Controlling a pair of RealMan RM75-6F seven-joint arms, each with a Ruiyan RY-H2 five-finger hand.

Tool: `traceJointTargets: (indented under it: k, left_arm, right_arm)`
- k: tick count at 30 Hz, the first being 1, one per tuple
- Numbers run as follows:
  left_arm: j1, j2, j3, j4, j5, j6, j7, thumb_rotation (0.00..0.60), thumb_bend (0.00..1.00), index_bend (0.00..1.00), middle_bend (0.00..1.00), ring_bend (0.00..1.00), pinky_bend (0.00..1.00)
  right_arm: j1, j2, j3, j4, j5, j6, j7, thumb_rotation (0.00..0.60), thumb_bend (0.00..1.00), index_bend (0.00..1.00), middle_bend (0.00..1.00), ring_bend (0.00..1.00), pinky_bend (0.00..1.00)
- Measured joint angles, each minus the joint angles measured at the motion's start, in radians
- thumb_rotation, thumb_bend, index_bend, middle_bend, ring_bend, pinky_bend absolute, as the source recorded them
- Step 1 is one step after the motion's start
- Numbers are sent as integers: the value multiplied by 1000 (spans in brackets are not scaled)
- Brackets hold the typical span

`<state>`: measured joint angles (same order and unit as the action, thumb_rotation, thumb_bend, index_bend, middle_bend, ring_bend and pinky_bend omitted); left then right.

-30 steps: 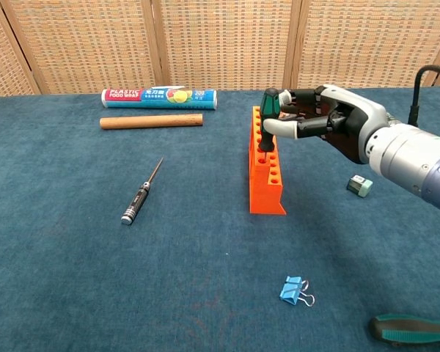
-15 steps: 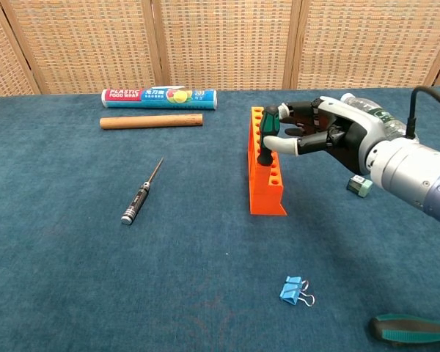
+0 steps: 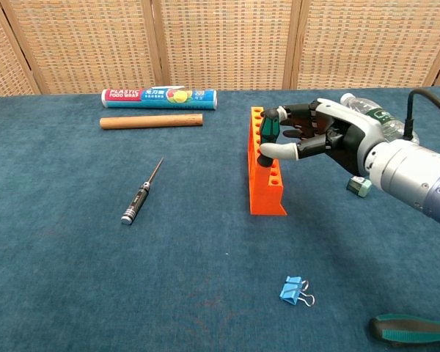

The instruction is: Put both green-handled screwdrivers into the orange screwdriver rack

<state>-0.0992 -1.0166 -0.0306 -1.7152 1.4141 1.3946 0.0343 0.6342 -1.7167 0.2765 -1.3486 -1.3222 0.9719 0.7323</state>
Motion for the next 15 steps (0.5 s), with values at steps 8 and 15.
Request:
traceJointTargets:
  k: [8,15]
  left_arm:
    - [1,3,1,-2,5,3,-5,600,0,0,0,0,0]
    - [5,8,3,-3,13,12,-16,600,0,0,0,0,0]
  right_arm:
    - [2,14,9,-28,-2,8,-10,600,191,389,81,0,0]
    - [-12,62,23,-100,-20,66,-50,600,160,261,34,0,0]
